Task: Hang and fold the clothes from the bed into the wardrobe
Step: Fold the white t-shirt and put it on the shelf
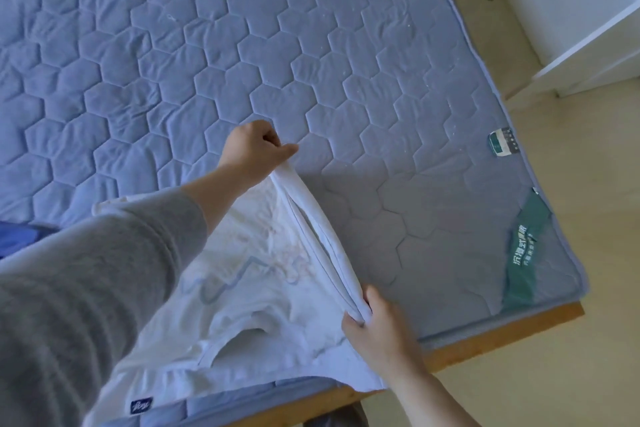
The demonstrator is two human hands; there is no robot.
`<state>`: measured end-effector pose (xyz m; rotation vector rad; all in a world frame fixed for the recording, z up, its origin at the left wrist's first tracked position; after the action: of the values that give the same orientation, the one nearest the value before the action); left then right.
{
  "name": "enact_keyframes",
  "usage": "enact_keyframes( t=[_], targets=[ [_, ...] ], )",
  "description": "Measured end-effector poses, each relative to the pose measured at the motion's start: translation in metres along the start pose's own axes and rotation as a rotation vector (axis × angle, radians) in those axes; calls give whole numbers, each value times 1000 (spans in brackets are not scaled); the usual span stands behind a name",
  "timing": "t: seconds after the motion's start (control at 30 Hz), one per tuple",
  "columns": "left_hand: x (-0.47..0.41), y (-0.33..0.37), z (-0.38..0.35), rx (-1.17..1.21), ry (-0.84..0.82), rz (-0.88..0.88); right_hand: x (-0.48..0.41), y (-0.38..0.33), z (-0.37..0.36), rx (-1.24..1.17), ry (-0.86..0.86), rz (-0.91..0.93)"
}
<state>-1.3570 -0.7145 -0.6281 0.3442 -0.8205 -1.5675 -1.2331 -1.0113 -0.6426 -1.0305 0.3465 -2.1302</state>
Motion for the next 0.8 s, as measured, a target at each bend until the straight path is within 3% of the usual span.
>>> enact_keyframes(
  t=[0.43, 0.6, 0.8],
  targets=[
    [31, -118, 135, 42, 175, 103, 46, -147, -90, 274, -256, 497],
    [33, -174, 162, 51, 162, 113, 54, -176, -148, 284, -306, 544],
    [22, -231, 170, 142, 121, 254, 50, -197, -209, 281, -317, 520]
  ],
)
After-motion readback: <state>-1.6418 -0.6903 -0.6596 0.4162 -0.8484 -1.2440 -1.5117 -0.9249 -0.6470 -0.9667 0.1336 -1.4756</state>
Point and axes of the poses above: each hand's wrist, its own x-axis away from the middle knuckle, its own z-axis out of the back of the hand, y = z × x, the point moved 1 cm from there along -x, towards the middle knuckle, and after that the axes turned 5 degrees about y, right-handed, at the moved point
